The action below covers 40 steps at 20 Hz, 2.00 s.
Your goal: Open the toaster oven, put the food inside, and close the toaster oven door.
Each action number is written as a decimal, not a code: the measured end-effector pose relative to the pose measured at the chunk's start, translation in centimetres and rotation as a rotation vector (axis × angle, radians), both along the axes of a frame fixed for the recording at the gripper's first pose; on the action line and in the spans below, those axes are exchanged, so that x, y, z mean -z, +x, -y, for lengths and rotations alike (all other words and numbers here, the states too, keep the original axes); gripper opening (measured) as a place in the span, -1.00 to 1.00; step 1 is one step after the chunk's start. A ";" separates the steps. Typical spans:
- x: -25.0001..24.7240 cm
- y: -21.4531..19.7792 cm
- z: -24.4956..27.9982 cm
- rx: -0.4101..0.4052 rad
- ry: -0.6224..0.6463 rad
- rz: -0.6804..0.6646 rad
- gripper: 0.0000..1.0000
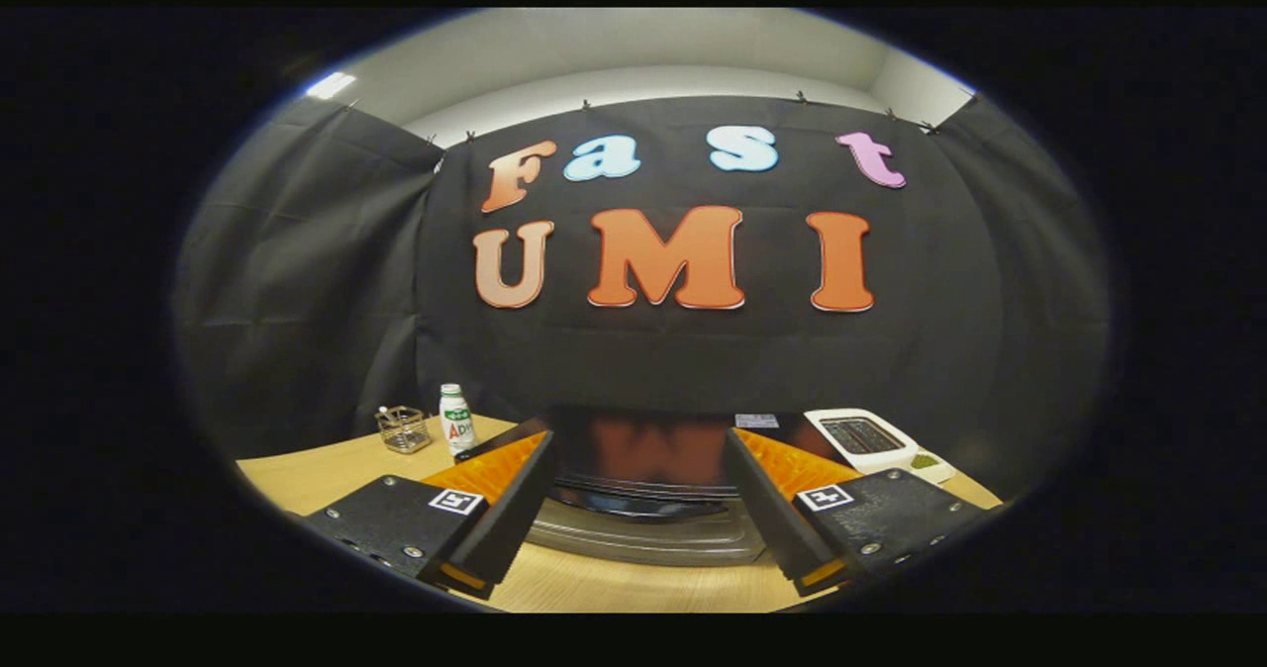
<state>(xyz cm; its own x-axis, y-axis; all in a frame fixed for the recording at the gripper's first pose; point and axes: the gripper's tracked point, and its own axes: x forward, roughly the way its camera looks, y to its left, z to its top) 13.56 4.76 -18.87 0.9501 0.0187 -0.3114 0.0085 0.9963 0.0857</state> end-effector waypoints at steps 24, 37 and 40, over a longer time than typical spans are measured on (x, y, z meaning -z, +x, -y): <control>5.3 -9.3 -3.5 -0.129 0.042 -0.084 0.73; 14.9 -16.7 -5.0 -0.220 0.144 -0.402 0.74; 14.9 -16.5 -4.6 -0.218 0.123 -0.410 0.74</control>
<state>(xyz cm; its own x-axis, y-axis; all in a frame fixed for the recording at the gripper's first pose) -2.95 9.40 -33.77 0.7194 0.2639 -0.6425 -0.1418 0.9613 0.2361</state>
